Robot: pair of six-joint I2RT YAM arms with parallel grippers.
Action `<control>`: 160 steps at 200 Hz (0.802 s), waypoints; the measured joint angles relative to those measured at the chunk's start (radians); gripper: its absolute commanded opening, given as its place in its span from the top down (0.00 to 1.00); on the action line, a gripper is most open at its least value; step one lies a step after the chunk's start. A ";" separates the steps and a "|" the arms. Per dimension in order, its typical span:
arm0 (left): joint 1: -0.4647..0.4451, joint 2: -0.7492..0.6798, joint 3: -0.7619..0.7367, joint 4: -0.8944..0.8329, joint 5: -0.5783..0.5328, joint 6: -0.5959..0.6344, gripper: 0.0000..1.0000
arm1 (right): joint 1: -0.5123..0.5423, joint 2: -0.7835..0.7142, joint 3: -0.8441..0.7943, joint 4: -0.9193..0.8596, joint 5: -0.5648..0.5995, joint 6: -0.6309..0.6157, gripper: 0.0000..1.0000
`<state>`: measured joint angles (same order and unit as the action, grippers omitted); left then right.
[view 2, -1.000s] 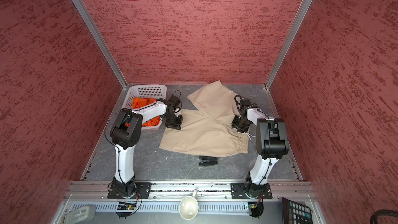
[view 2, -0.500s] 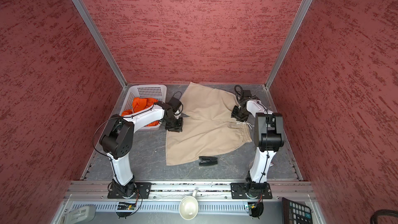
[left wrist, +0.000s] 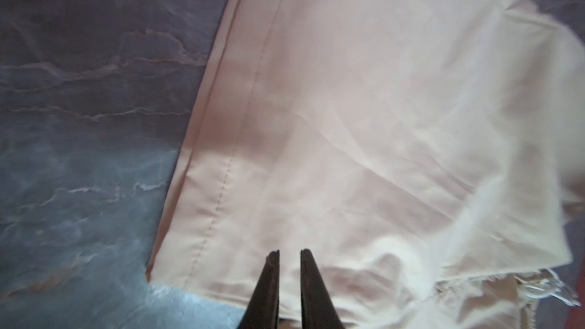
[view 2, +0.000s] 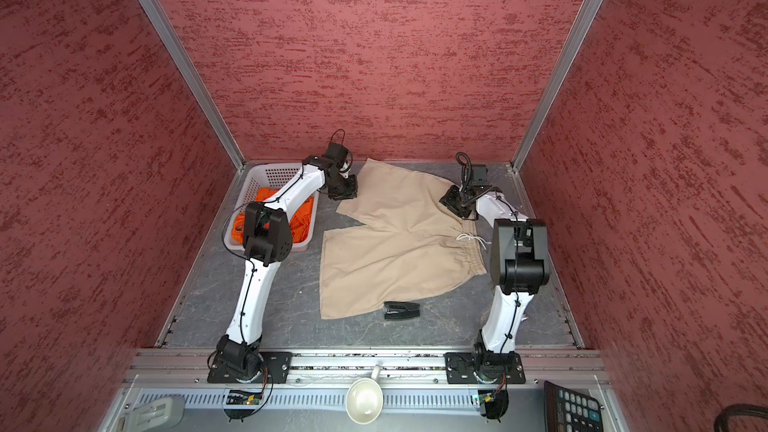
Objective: Fold and stack the shorts
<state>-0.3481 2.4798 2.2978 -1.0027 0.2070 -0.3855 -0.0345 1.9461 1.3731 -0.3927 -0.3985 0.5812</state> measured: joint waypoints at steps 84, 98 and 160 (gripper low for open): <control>0.031 0.043 -0.046 -0.068 -0.004 0.027 0.90 | -0.065 0.084 -0.021 0.003 0.103 0.071 0.58; 0.043 0.039 -0.055 -0.065 -0.003 0.031 0.90 | -0.078 0.089 -0.022 0.010 0.106 0.079 0.58; 0.100 0.020 -0.076 -0.045 -0.002 0.057 0.72 | -0.047 0.084 -0.038 0.053 0.104 0.141 0.56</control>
<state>-0.2478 2.5000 2.2215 -1.0473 0.2050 -0.3286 -0.0814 2.0304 1.3350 -0.3401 -0.2943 0.7219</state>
